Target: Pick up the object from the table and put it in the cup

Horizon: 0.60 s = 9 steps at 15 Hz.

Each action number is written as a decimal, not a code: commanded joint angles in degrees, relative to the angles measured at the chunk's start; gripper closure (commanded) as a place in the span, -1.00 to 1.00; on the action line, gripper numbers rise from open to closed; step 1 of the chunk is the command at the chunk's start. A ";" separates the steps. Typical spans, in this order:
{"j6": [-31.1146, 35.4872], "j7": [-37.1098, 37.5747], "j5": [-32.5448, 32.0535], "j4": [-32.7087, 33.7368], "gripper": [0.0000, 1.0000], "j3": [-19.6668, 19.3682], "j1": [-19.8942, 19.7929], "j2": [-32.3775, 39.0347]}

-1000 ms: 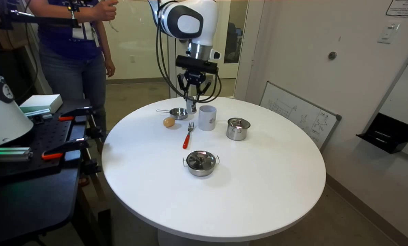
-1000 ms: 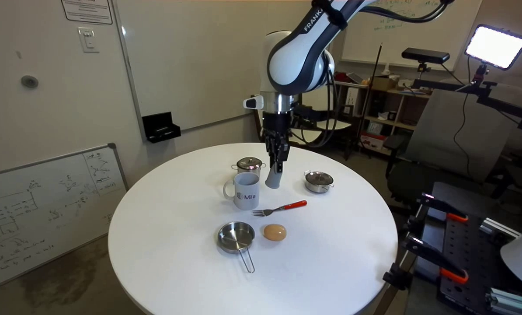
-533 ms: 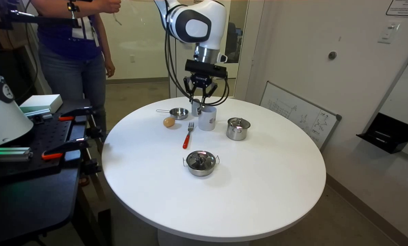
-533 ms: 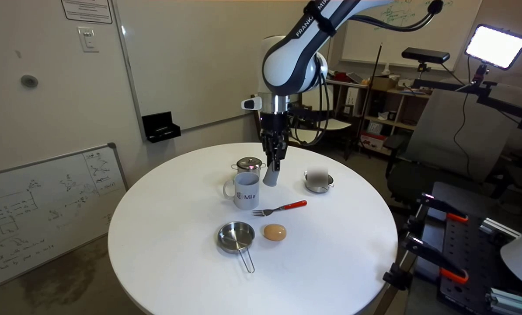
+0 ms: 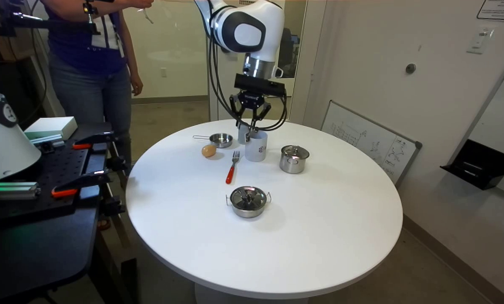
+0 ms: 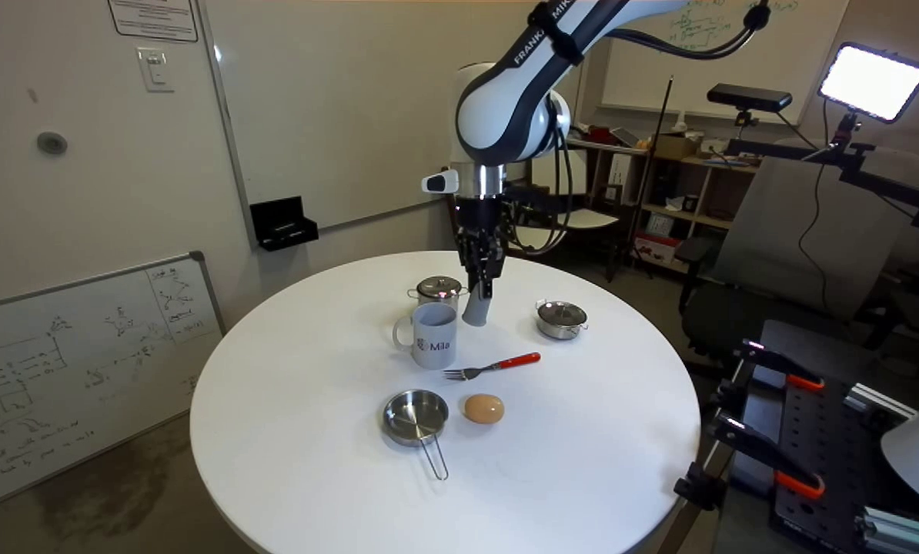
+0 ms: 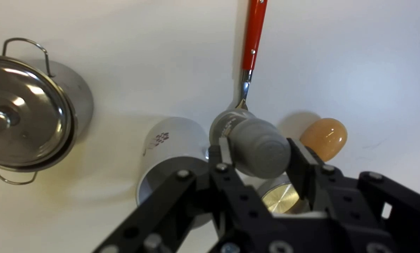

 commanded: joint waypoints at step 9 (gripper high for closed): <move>-2.65 -7.31 0.74 1.36 0.18 0.18 -0.23 0.55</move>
